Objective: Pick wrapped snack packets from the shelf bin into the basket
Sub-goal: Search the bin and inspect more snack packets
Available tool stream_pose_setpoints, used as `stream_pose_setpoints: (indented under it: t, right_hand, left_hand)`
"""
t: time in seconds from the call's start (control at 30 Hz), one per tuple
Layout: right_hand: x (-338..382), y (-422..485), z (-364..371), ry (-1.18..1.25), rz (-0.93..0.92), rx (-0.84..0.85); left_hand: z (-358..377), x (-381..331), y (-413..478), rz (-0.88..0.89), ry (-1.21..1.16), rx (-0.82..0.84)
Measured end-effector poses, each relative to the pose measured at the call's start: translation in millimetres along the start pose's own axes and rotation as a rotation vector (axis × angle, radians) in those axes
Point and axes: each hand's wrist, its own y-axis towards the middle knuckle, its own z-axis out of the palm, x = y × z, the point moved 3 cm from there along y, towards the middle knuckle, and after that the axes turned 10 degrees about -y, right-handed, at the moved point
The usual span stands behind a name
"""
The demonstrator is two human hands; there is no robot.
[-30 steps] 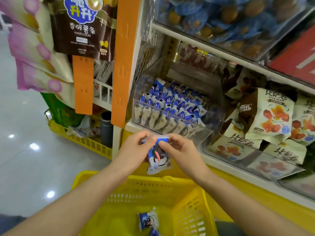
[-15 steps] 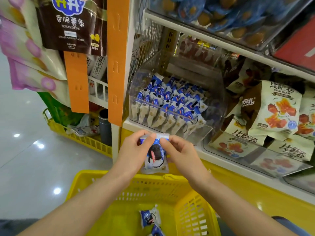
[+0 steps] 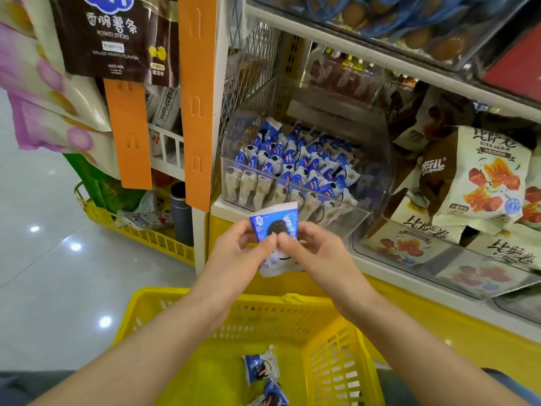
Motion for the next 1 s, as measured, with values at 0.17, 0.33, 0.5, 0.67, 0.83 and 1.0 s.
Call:
stream_pose_setpoints:
  t: [0.17,0.33,0.5,0.67,0.83,1.0]
  right_hand:
    - [-4,-1,-5,-0.263,-0.082,-0.179]
    - [2,-7,0,-0.609,-0.395,-0.140]
    - [2,-8,5,-0.461,-0.355,-0.095]
    - [-4,-4,1,-0.466,-0.259,-0.118]
    - [-3,0,-2,-0.301,-0.110,-0.097]
    - [-3,1,-4,-0.016,0.078,-0.021]
  left_hand:
    - [-6,8,4,-0.113,0.100,-0.042]
    - [2,17,-1,-0.213,-0.088,0.038]
    - [-4,14,5,-0.150,-0.131,-0.053]
    - [1,7,0,-0.094,-0.099,-0.047]
    - [-1,0,-5,-0.032,-0.016,-0.050]
    - [-1,-5,-3,-0.043,-0.090,-0.051]
